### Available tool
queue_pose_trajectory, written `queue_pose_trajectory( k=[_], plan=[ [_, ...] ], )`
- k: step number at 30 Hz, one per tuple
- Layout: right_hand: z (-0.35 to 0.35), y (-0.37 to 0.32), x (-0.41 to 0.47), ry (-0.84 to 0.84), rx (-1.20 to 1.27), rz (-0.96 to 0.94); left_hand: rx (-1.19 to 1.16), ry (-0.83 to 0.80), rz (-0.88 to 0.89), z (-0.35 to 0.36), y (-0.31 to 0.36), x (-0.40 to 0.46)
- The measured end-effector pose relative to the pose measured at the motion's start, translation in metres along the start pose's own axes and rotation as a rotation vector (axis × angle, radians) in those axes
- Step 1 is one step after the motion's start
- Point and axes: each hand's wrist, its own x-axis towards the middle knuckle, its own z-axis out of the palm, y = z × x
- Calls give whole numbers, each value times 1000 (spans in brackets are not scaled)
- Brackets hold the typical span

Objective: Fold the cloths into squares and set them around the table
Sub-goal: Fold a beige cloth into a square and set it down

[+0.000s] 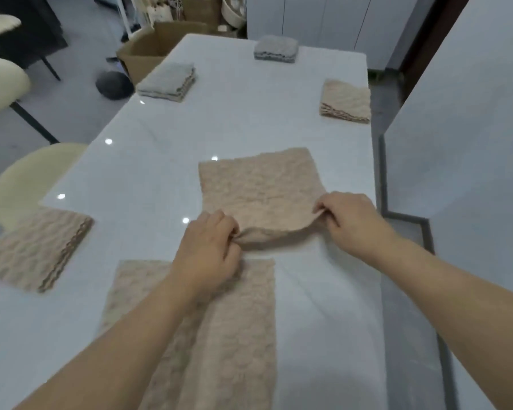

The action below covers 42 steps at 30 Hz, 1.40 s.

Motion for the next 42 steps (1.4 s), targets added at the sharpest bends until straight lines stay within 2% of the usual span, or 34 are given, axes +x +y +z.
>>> queue_pose_trajectory(
  k=[2,3,8,15,19,29,33,36,38,42],
  plan=[
    [17,17,-3,-144,-52,-29,52,-69,-128,28,11,-29],
    [26,23,-3,-146,-31,-26,82,-62,-160,36,14,-37],
    [60,19,4,155,147,211,118,-51,-180,33,17,-33],
    [71,18,4,225,161,257,94,-72,-205,31,15,-33],
    [73,16,7,216,98,296,105,-59,-194,31,17,-34],
    [71,21,5,198,207,237,111,-120,-223,26,18,-28],
    [56,27,12,169,394,247,128,-195,-306,9,14,6],
    [37,39,47,155,514,231,173,-100,-343,-2,2,42],
    [29,49,85,124,462,162,165,-39,-385,-1,-13,72],
    [42,69,157,118,157,11,289,-12,-423,25,-54,129]
  ],
)
